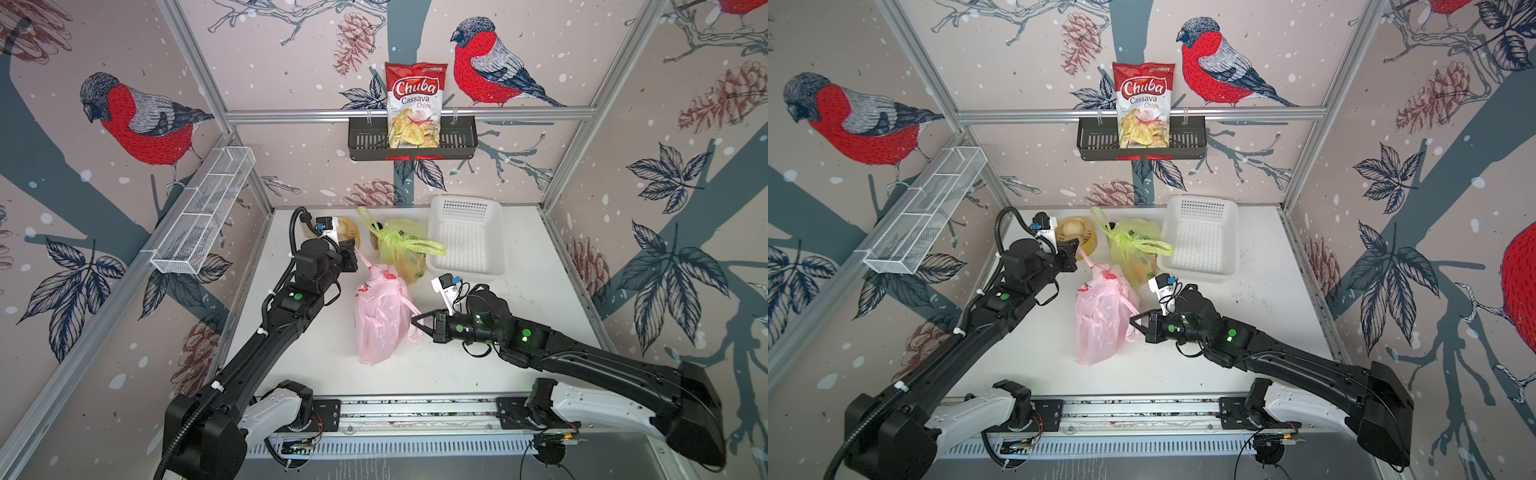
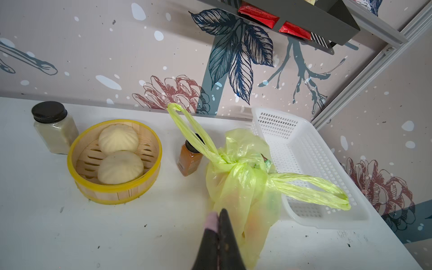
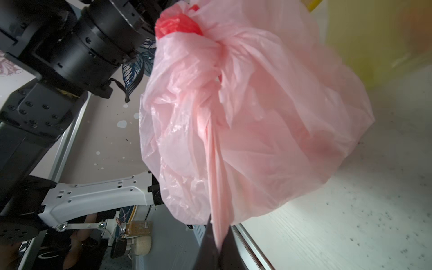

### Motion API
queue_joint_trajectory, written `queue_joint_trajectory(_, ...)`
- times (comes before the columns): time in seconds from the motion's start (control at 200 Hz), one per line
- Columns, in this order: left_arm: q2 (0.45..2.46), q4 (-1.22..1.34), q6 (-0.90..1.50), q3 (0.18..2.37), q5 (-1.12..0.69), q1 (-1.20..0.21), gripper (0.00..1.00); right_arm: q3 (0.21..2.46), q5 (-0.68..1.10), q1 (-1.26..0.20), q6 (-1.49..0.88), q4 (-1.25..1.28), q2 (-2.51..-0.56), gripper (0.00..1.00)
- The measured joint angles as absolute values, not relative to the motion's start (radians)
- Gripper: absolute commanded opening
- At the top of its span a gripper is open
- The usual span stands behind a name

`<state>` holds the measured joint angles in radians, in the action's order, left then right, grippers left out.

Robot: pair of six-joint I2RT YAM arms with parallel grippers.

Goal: Place the peach into a plastic bag & tie a knot
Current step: Place the plastic bag at the center of the board.

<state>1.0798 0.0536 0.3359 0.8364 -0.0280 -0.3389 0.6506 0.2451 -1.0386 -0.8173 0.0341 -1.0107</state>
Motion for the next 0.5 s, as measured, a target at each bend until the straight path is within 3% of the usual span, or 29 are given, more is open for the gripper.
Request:
queue_joint_trajectory(0.02, 1.080, 0.053, 0.331, 0.838, -0.027, -0.338, 0.42, 0.653, 0.245, -1.029, -0.811, 0.023, -1.011, 0.77)
queue_joint_trajectory(0.04, 1.081, 0.050, 0.319, 0.841, -0.023, -0.336, 0.61, 0.656, 0.245, -1.018, -0.808, 0.005, -1.011, 0.87)
queue_joint_trajectory(0.045, 1.081, 0.049, 0.318, 0.842, -0.023, -0.336, 0.67, 0.656, 0.245, -1.016, -0.807, 0.001, -1.011, 0.89)
queue_joint_trajectory(0.05, 1.081, 0.048, 0.318, 0.844, -0.022, -0.335, 0.82, 0.656, 0.245, -1.013, -0.805, -0.002, -1.011, 0.91)
queue_joint_trajectory(0.06, 1.082, 0.047, 0.317, 0.845, -0.022, -0.334, 0.94, 0.657, 0.245, -1.005, -0.801, -0.012, -1.011, 0.94)
queue_joint_trajectory(0.07, 1.082, 0.045, 0.318, 0.847, -0.021, -0.333, 0.98, 0.658, 0.245, -1.000, -0.798, -0.019, -1.011, 0.97)
queue_joint_trajectory(0.265, 1.032, 0.007, 0.334, 0.799, 0.041, -0.329, 0.99, 0.656, 0.131, -0.807, -0.729, -0.120, -0.962, 1.00)
queue_joint_trajectory(0.501, 0.867, 0.129, 0.252, 0.619, 0.294, -0.329, 0.99, 0.613, -0.167, -0.590, -0.656, -0.101, -0.842, 1.00)
